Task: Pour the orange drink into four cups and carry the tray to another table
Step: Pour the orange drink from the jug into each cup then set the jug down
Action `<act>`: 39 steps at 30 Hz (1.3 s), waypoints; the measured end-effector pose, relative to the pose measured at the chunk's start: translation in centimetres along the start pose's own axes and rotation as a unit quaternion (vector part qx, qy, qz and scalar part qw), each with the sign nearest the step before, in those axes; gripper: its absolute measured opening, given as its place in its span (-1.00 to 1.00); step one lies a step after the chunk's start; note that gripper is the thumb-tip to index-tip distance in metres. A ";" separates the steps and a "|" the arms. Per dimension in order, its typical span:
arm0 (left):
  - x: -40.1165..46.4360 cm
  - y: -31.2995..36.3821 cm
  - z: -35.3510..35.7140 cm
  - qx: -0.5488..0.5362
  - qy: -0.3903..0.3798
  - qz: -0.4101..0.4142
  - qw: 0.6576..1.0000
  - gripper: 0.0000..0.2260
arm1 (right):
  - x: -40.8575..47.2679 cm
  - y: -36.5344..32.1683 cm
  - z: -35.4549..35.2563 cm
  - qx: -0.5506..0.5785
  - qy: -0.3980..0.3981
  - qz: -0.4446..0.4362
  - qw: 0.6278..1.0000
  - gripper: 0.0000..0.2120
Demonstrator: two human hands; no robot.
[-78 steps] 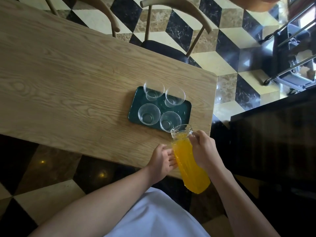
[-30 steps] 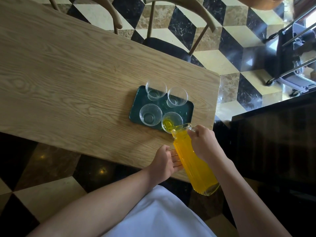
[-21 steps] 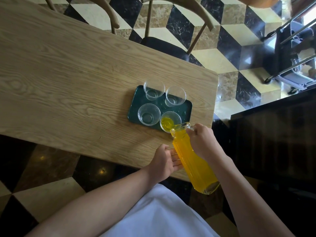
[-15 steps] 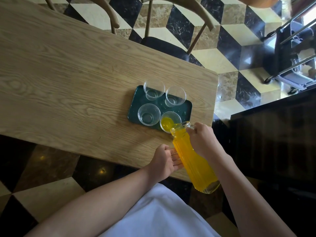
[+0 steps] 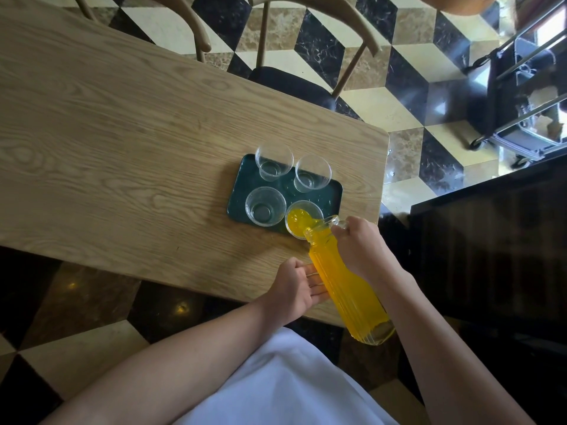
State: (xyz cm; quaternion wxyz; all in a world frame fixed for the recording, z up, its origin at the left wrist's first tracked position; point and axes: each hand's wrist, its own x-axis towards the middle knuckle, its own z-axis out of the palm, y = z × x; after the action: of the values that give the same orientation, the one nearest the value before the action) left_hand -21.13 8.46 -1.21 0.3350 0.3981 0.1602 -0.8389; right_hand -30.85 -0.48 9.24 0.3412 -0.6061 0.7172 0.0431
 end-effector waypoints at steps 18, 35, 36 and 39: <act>-0.4 1.4 0.6 0.079 0.023 0.052 0.995 -0.52 | -0.3 0.1 -0.2 0.052 0.049 -0.043 0.997 -0.75; 0.5 3.7 4.6 0.219 0.028 0.168 0.961 -0.50 | -3.1 5.0 -0.8 0.200 0.222 -0.162 0.941 -0.86; 0.8 3.9 5.1 0.206 0.020 0.172 0.963 -0.50 | -2.8 5.2 -1.1 0.198 0.229 -0.173 0.937 -0.84; 2.1 4.3 6.5 0.169 0.011 0.183 0.968 -0.53 | -1.6 5.3 -2.4 0.178 0.234 -0.194 0.936 -0.80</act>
State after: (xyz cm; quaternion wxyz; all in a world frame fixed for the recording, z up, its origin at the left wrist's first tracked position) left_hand -22.78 0.89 1.26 0.4089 0.4807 -0.0558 -0.7737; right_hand -36.60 1.12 10.02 0.2680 -0.6561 0.6409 -0.2949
